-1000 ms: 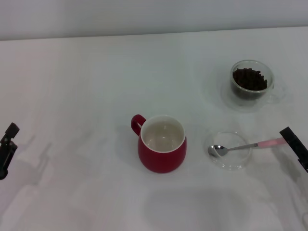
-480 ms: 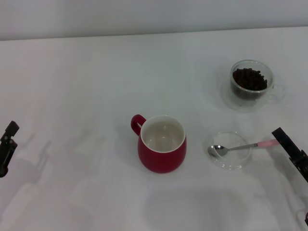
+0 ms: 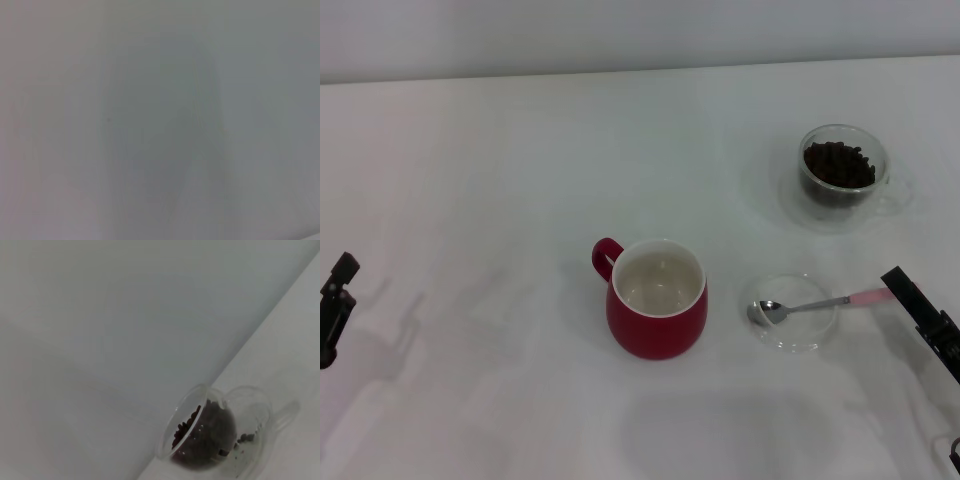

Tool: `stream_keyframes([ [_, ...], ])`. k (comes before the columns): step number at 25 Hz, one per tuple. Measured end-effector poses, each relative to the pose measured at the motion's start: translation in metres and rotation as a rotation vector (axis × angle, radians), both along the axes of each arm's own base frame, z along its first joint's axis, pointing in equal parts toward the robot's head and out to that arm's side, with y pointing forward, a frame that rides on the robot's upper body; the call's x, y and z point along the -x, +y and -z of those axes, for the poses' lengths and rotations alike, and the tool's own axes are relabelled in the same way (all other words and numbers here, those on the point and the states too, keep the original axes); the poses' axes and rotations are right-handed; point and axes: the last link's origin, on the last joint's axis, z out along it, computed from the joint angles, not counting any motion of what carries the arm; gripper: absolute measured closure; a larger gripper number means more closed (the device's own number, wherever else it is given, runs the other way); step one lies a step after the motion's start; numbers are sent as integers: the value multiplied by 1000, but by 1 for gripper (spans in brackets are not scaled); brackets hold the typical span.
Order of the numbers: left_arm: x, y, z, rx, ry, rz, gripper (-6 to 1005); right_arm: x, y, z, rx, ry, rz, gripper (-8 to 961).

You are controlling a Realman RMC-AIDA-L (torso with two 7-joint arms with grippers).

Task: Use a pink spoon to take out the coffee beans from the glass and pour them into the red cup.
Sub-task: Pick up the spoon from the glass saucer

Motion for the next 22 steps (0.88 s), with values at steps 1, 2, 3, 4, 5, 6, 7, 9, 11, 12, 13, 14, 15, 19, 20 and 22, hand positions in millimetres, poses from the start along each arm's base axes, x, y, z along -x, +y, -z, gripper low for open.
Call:
stream_keyframes([
  [1,0,0,0,0,0,0,573,0,0,0,1,-1,-1,436],
  [2,0,0,0,0,0,-1,573,0,0,0,3,-1,0,443],
  [3,0,0,0,0,1,-1,573,0,0,1,4,-1,1,450],
  [4,0,0,0,0,1,-1,573,0,0,1,4,-1,1,457],
  [5,0,0,0,1,0,-1,573,0,1,1,5,1,1,491],
  [6,0,0,0,1,0,-2,573,0,1,1,5,2,1,526],
  [7,0,0,0,1,0,-3,573,0,1,1,5,4,1,560],
  [9,0,-1,0,1,0,-3,573,0,1,1,6,6,2,561],
  [11,0,-1,1,1,-1,-4,573,0,1,1,6,7,3,562],
  [12,0,-1,1,2,-3,-4,573,0,1,1,6,7,3,562],
  [13,0,0,1,3,-4,-3,573,0,1,1,6,7,3,574],
  [14,0,0,2,4,-4,-3,573,0,1,1,7,7,3,585],
  [15,0,0,2,4,-4,-2,573,0,1,1,7,7,2,597],
  [19,0,-1,2,4,-5,-4,574,0,1,0,7,6,2,644],
  [20,0,-1,2,5,-6,-5,574,0,1,0,7,5,2,656],
  [22,0,-2,2,5,-6,-5,575,-1,1,0,7,9,1,679],
])
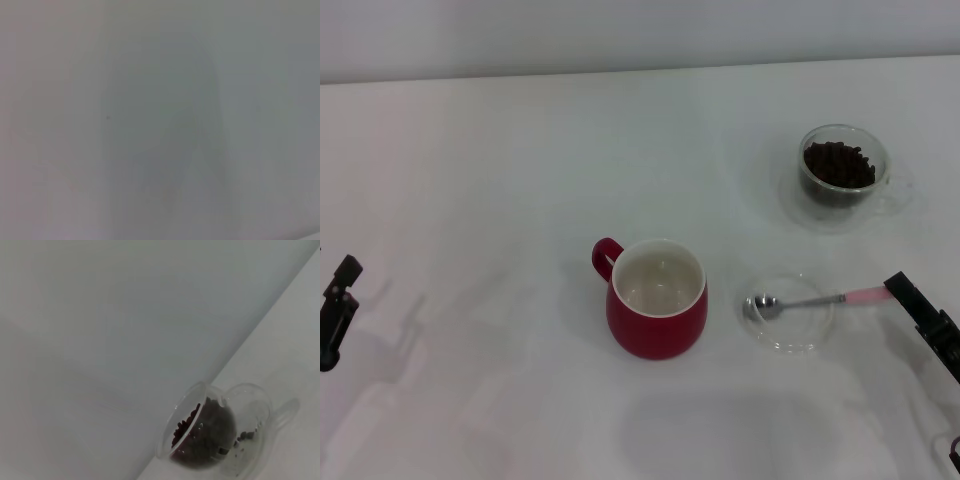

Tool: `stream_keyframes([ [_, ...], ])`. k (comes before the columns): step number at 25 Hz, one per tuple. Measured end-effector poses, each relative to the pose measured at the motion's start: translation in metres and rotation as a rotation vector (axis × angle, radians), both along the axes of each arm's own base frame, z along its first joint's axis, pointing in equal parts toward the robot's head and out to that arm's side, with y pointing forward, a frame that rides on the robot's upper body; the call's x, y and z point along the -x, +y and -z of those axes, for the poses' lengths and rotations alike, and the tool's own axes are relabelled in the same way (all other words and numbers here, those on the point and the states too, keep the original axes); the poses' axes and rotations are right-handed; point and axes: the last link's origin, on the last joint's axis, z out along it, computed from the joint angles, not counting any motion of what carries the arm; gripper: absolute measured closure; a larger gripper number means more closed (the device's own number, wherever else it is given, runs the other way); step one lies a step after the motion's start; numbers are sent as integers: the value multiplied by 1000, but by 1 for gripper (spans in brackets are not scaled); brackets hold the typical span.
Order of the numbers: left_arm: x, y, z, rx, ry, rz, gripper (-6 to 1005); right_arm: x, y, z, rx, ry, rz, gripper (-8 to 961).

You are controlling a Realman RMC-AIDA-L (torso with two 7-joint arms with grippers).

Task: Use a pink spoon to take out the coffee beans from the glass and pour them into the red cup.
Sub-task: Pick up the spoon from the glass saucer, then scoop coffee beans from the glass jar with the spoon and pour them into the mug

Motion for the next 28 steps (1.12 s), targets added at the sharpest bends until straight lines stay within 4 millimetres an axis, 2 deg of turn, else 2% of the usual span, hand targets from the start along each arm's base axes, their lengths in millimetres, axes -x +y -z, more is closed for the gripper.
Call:
stream_keyframes([
  [6,0,-1,1,2,-4,-2,577,2,1,-2,-4,5,-21,785],
  [11,-1,-3,2,3,-12,-2,579,3,4,-9,-13,4,-62,787],
  [28,-5,-6,4,-2,-40,9,582,-2,14,-58,-72,-28,-237,804],
])
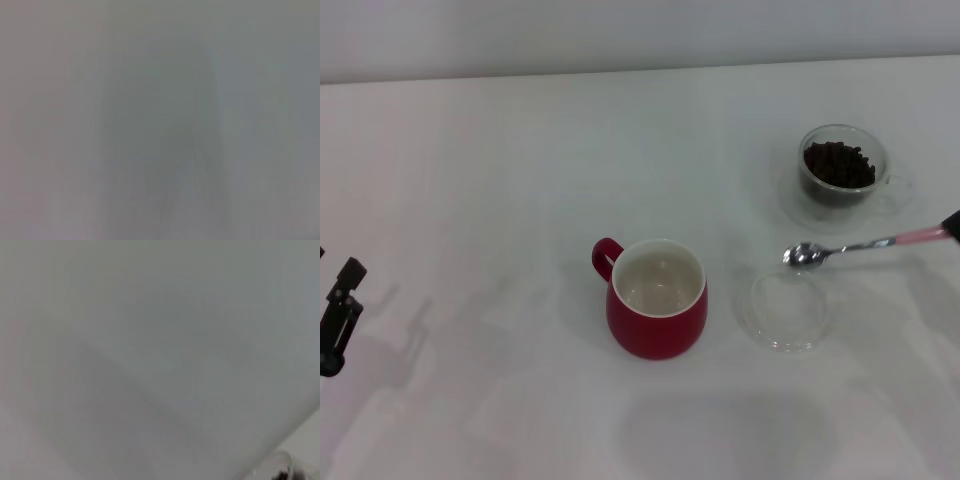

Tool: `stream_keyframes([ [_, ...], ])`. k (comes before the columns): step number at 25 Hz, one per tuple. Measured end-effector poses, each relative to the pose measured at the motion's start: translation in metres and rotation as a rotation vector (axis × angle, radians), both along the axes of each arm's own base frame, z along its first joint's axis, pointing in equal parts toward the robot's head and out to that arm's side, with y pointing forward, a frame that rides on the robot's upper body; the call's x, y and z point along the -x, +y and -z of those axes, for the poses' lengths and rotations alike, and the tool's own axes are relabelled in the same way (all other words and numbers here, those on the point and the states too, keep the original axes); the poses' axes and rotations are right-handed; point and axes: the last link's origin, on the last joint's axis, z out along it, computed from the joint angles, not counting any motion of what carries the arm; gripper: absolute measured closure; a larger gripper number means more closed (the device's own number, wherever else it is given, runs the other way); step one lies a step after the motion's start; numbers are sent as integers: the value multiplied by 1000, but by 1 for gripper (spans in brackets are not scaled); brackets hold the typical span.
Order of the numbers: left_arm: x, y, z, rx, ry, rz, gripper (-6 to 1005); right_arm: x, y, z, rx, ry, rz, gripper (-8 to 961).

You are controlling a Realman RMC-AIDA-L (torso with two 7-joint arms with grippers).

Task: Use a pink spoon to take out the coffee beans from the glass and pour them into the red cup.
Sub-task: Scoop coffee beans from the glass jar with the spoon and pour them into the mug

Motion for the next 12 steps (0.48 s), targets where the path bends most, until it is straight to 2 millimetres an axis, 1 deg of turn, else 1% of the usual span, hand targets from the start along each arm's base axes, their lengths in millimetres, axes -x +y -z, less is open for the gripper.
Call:
stream_keyframes([
  [3,-1,0,0,1,-6,4,582,-2,6,-11,-15,-3,-17,804],
  [6,-2,0,1,3,-12,6,581,-1,18,-24,-35,-17,-44,803],
  [9,-4,0,3,8,-19,10,581,1,36,-33,-52,-49,-68,802],
  [12,-5,0,4,14,-20,18,581,6,56,-39,-65,-79,-94,801],
])
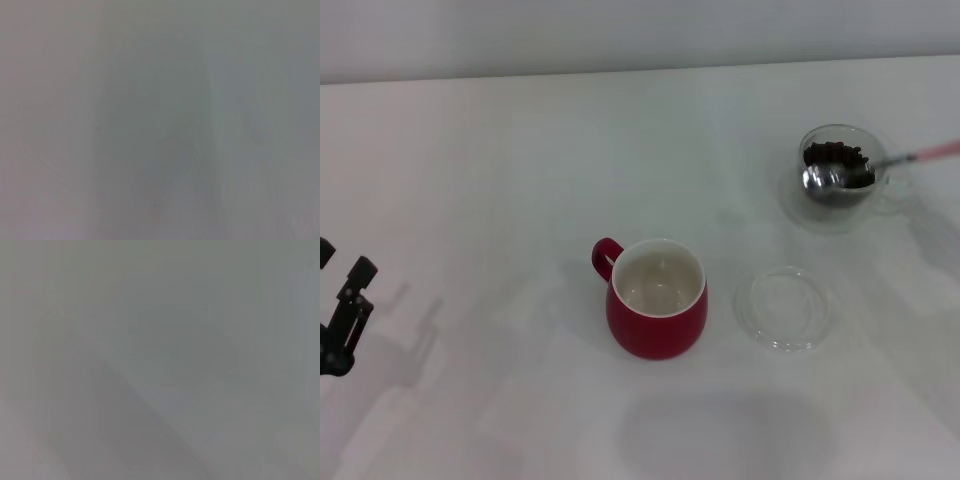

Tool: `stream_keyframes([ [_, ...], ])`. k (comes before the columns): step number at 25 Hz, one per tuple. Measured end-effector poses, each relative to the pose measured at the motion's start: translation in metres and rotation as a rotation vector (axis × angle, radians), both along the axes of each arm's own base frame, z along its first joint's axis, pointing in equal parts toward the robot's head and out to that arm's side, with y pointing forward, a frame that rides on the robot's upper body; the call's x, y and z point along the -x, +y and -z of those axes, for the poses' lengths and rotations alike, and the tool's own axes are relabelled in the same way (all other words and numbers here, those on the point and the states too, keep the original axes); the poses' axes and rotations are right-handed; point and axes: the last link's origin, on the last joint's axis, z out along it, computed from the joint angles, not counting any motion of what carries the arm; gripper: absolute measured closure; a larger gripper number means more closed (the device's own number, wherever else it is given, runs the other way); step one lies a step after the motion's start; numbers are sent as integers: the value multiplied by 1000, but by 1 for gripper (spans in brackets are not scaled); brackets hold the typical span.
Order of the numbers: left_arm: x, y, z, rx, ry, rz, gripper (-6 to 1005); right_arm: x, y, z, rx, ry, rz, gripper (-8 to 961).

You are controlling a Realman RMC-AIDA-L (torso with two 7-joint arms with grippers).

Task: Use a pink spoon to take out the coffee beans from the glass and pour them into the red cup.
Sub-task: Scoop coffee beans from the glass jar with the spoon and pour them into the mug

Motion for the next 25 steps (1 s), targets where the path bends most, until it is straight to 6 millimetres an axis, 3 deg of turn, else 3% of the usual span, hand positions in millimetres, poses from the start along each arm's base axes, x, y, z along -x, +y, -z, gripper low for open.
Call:
stream_keyframes([
  [5,0,-2,0,1,-4,4,581,9,29,-10,-17,-64,-41,800],
  [10,0,-3,0,0,-6,5,582,5,41,-22,-34,-133,-23,799],
  [25,0,1,-3,-13,-2,4,582,-10,40,-27,-42,-286,31,795],
])
